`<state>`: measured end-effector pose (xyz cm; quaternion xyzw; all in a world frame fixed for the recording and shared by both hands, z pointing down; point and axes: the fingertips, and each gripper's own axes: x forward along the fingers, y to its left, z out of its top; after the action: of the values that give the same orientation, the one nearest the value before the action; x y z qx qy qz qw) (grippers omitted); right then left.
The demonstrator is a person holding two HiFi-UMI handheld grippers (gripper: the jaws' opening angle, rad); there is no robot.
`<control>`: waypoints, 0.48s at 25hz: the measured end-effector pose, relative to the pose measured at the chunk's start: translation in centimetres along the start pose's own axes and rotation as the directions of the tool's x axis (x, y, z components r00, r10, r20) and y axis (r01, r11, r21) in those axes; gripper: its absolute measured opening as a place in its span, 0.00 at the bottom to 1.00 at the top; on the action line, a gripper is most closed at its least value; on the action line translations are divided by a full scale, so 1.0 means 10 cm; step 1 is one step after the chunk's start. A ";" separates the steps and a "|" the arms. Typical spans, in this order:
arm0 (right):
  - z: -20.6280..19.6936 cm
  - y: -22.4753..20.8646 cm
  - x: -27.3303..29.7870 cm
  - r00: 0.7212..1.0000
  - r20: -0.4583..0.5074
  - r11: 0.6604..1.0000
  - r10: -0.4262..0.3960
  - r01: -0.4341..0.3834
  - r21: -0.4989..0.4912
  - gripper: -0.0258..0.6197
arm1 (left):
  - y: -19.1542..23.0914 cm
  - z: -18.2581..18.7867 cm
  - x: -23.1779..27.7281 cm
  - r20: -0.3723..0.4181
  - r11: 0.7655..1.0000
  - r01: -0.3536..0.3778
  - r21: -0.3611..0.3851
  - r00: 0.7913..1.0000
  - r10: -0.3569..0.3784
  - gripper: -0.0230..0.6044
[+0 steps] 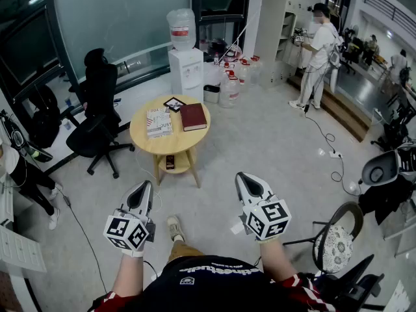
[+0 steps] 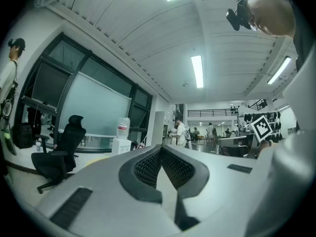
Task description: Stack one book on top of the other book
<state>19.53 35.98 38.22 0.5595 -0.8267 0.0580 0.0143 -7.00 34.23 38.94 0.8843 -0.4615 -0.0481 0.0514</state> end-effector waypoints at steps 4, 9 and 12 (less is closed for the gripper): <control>0.03 0.02 0.00 1.000 0.000 1.000 0.004 -0.004 -0.003 0.09 | 0.01 0.01 0.00 -0.002 1.000 -0.003 -0.002 1.000 0.003 0.06; 0.03 0.02 0.02 1.000 -0.003 1.000 0.007 -0.007 -0.005 0.09 | 0.01 0.03 0.05 0.001 1.000 0.001 -0.005 1.000 -0.001 0.06; 0.02 -0.01 0.01 1.000 -0.003 1.000 0.007 -0.007 -0.005 0.09 | -0.02 0.01 0.07 0.000 1.000 0.004 -0.002 1.000 -0.004 0.06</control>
<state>19.62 35.84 38.08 0.5566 -0.8287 0.0568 0.0167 -6.48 33.77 38.79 0.8853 -0.4596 -0.0486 0.0519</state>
